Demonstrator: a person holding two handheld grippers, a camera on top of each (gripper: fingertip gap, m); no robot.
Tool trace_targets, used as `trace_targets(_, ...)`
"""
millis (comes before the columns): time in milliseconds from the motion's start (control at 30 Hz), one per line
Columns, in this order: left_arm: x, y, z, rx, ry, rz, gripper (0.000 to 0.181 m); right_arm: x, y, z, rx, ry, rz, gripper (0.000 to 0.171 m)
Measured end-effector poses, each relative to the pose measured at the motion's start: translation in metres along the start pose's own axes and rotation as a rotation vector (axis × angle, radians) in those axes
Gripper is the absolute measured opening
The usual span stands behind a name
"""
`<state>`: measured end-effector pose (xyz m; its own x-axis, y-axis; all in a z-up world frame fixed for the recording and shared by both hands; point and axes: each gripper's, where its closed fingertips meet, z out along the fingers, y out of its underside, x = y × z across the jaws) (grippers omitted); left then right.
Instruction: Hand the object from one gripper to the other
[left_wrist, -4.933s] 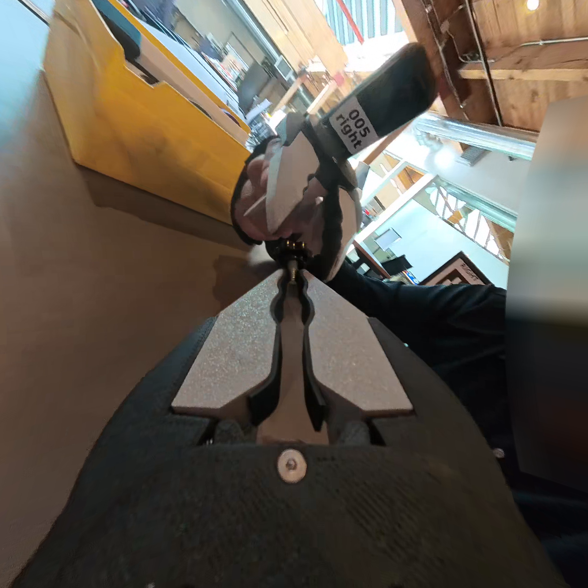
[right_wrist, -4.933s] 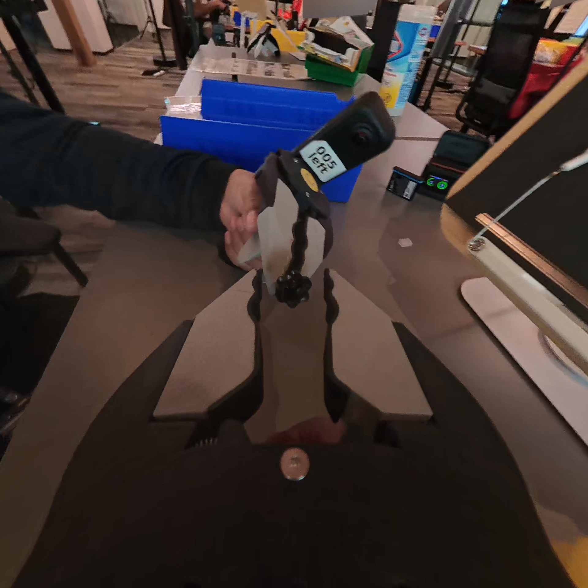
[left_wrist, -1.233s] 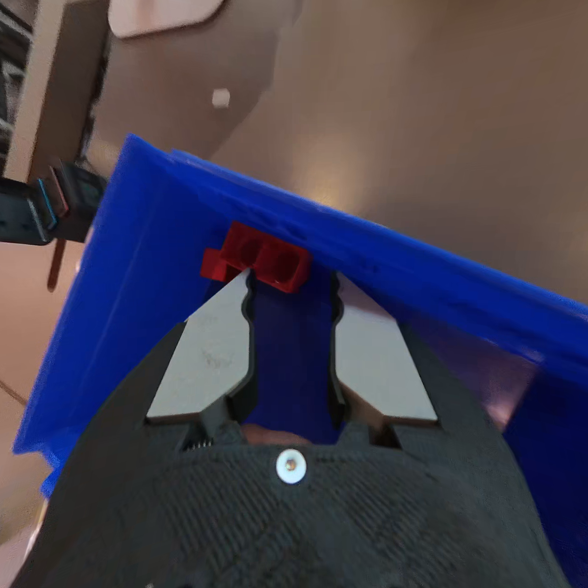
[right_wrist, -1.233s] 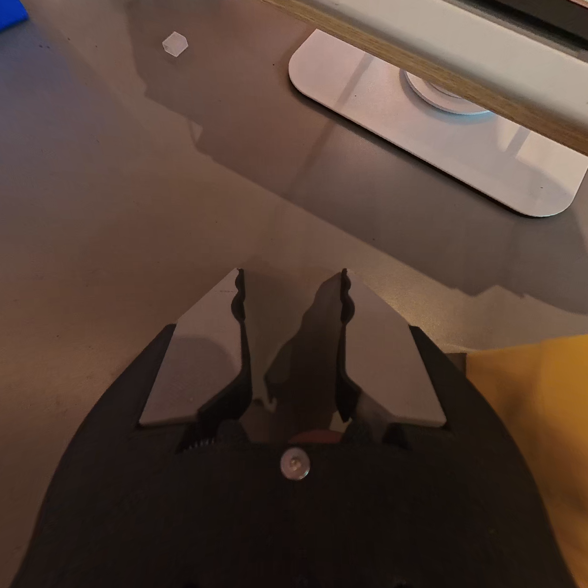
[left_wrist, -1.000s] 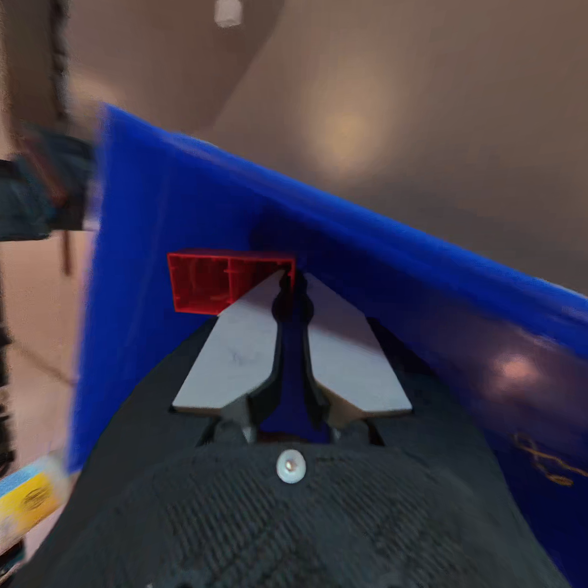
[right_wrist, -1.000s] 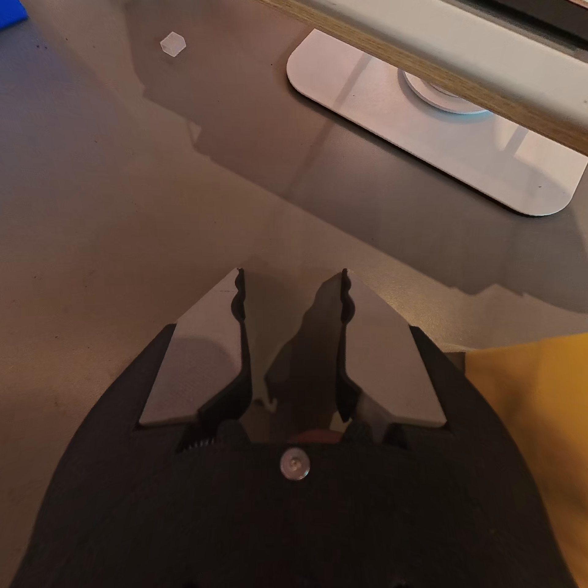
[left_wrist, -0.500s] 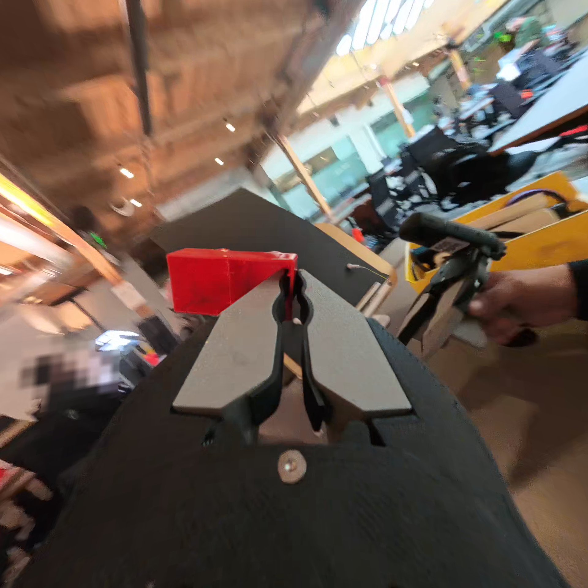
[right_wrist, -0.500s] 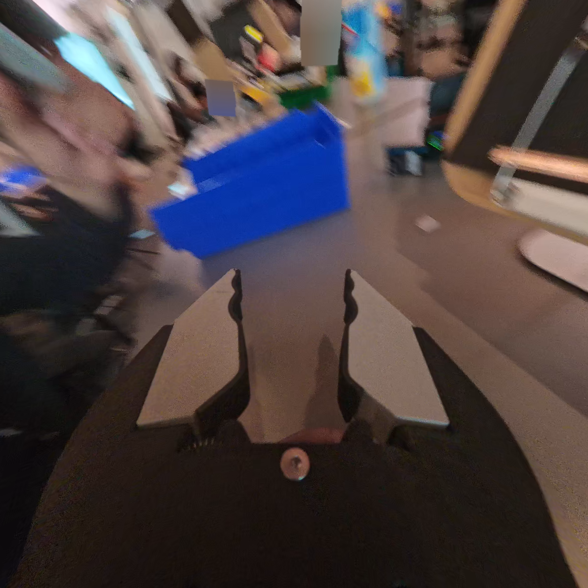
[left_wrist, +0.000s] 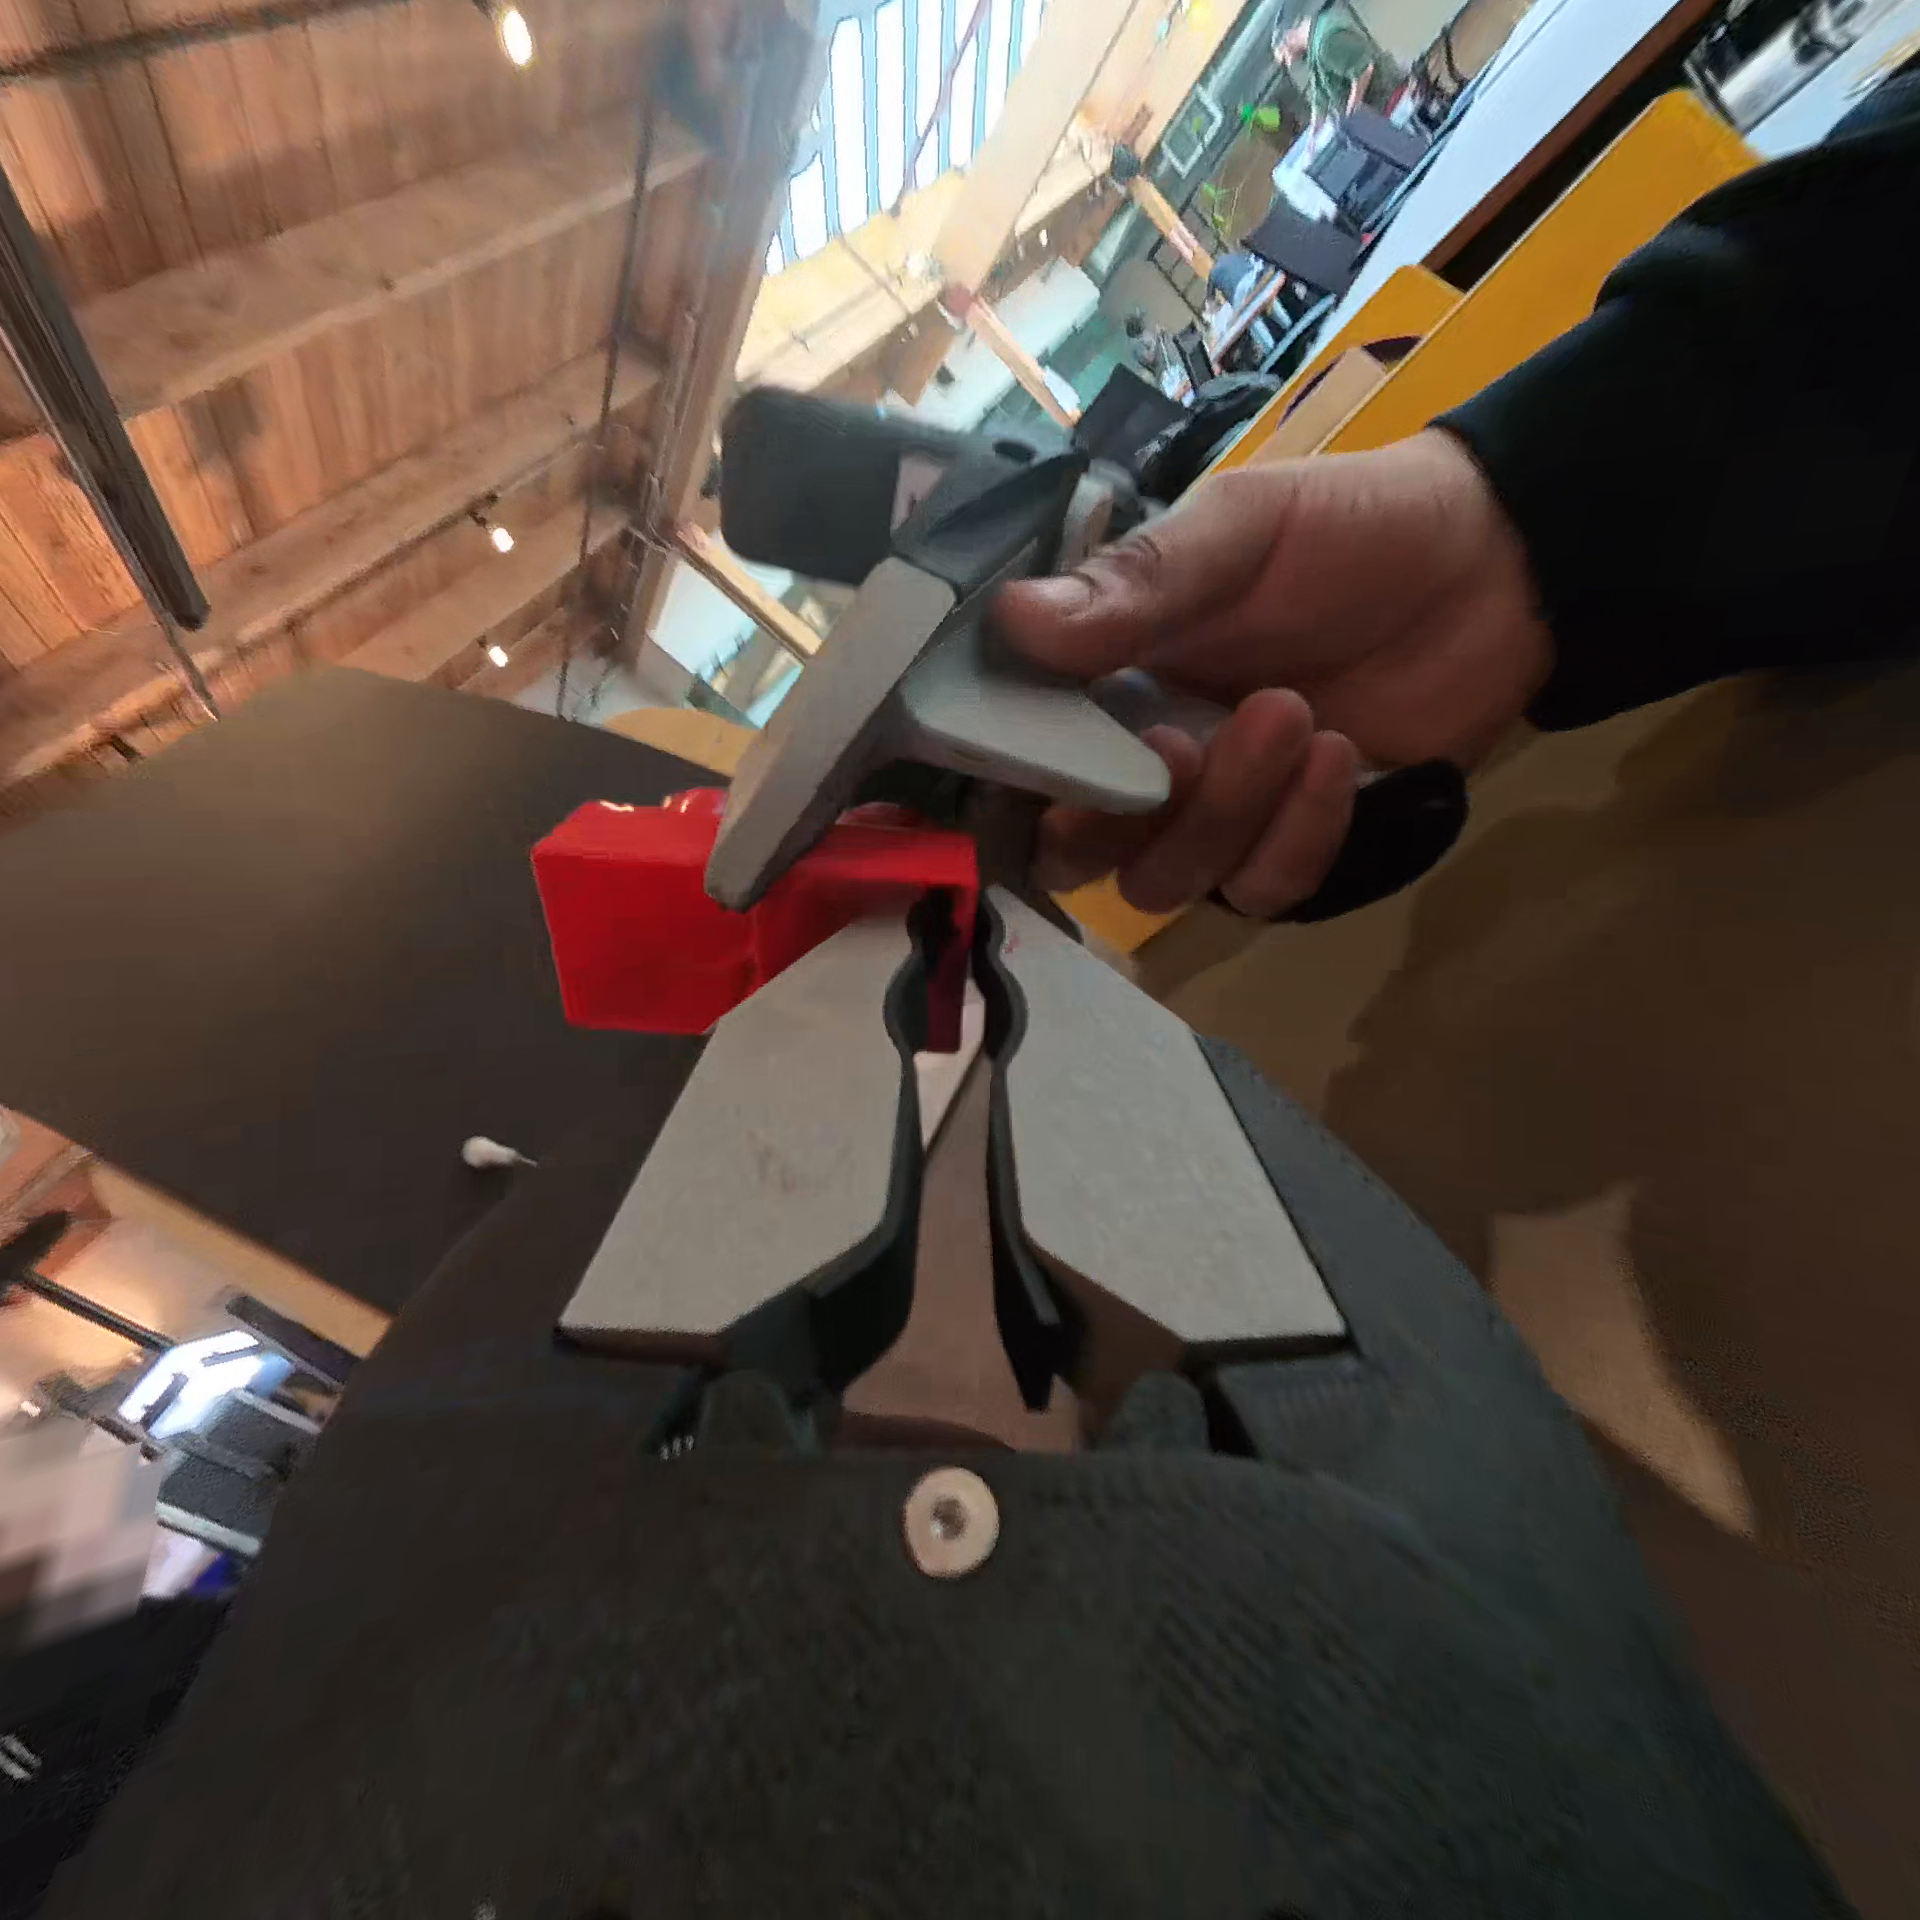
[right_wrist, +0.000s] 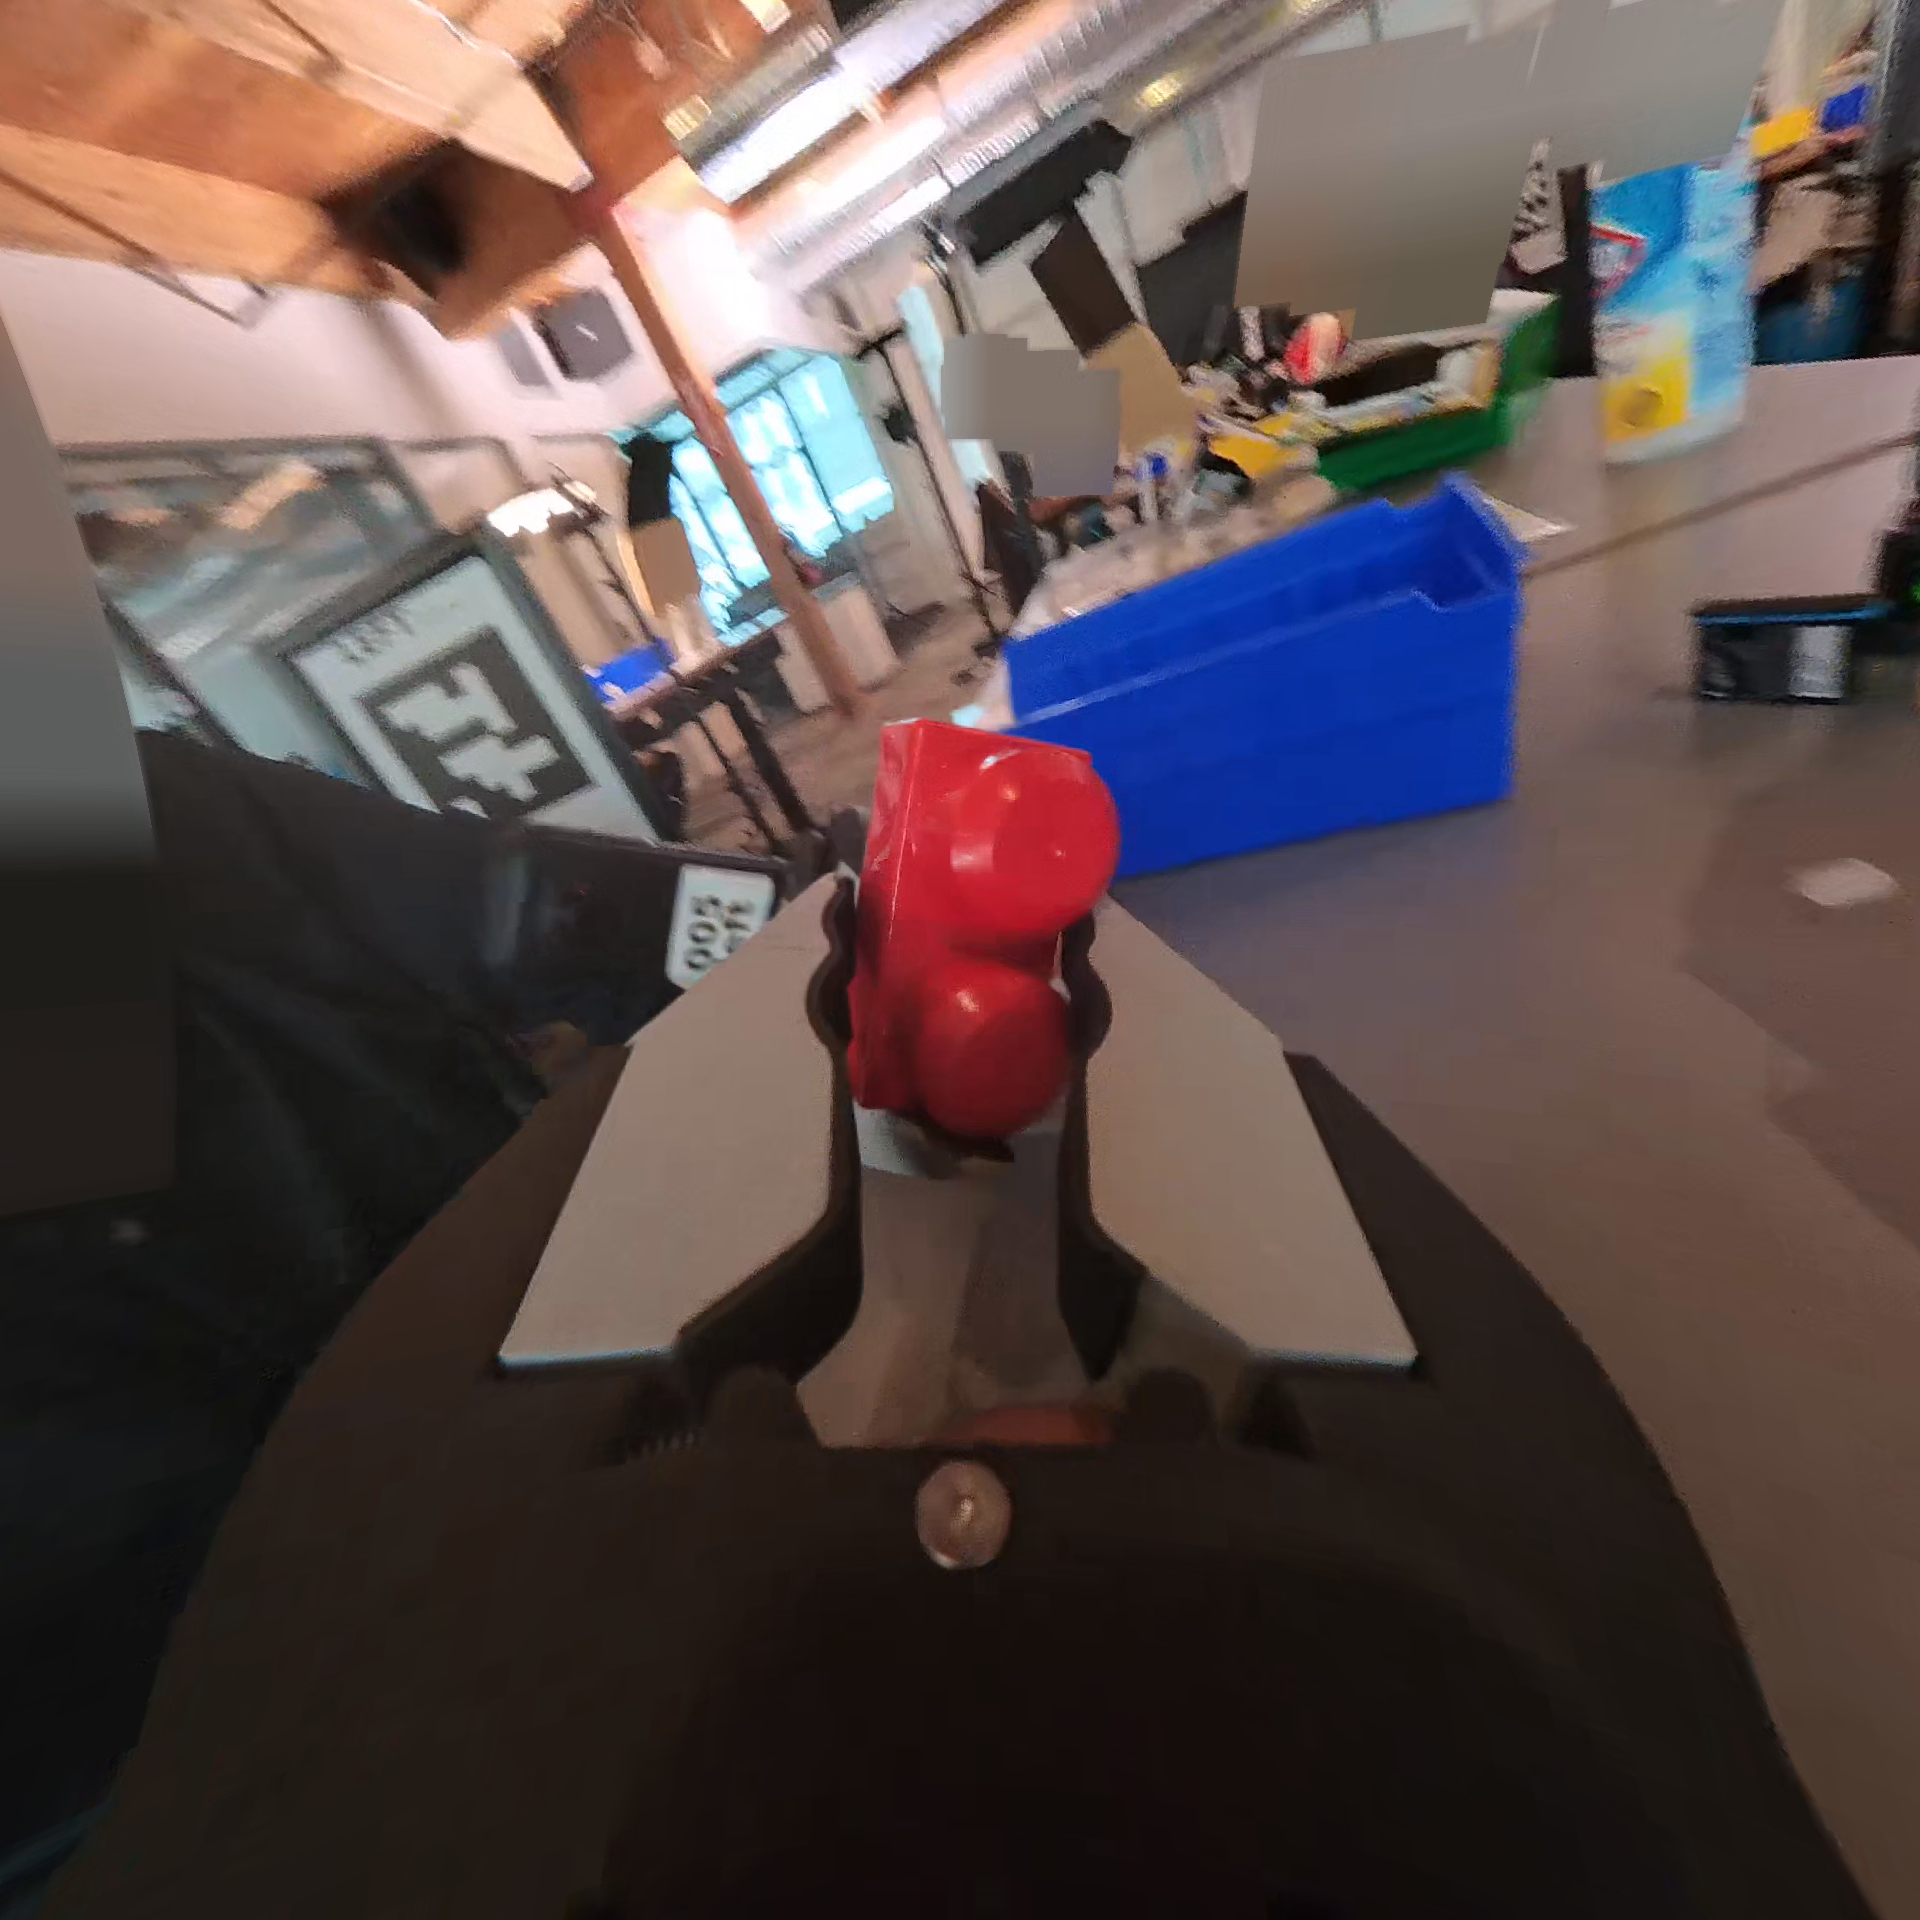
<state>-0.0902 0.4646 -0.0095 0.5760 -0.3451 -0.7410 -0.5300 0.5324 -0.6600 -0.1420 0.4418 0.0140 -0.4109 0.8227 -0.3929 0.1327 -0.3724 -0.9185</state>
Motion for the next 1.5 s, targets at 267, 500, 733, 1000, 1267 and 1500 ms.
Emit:
trace_targets(267, 0.0, 0.03, -0.012, -0.068, 0.26, -0.554, 0.045, 0.044, 0.006, -0.041, -0.282, 0.578, -0.622, 0.034)
trace_targets(500, -0.02, 0.023, -0.023, 0.0, 0.357, -0.86, 0.056, 0.042, 0.026, -0.036, -0.534, 0.726, -1.029, 0.035)
trace_targets(733, 0.013, 0.024, -0.024, -0.069, 0.438, -0.624, 0.041, 0.037, 0.057, -0.022, -0.682, 0.64, -1.11, 0.035)
trace_targets(1000, -0.017, 0.028, -0.021, -0.123, 0.006, 0.311, 0.035, 0.044, 0.04, -0.038, -0.426, 0.575, -0.516, 0.054)
trace_targets(1267, -0.015, 0.007, -0.018, -0.054, -0.171, 0.789, 0.035, 0.025, 0.006, -0.033, 0.016, 0.192, 0.22, 0.078)
trace_targets(1500, -0.004, 0.005, -0.012, -0.064, -0.188, 0.933, 0.034, 0.021, 0.014, -0.02, 0.041, 0.077, 0.413, 0.051)
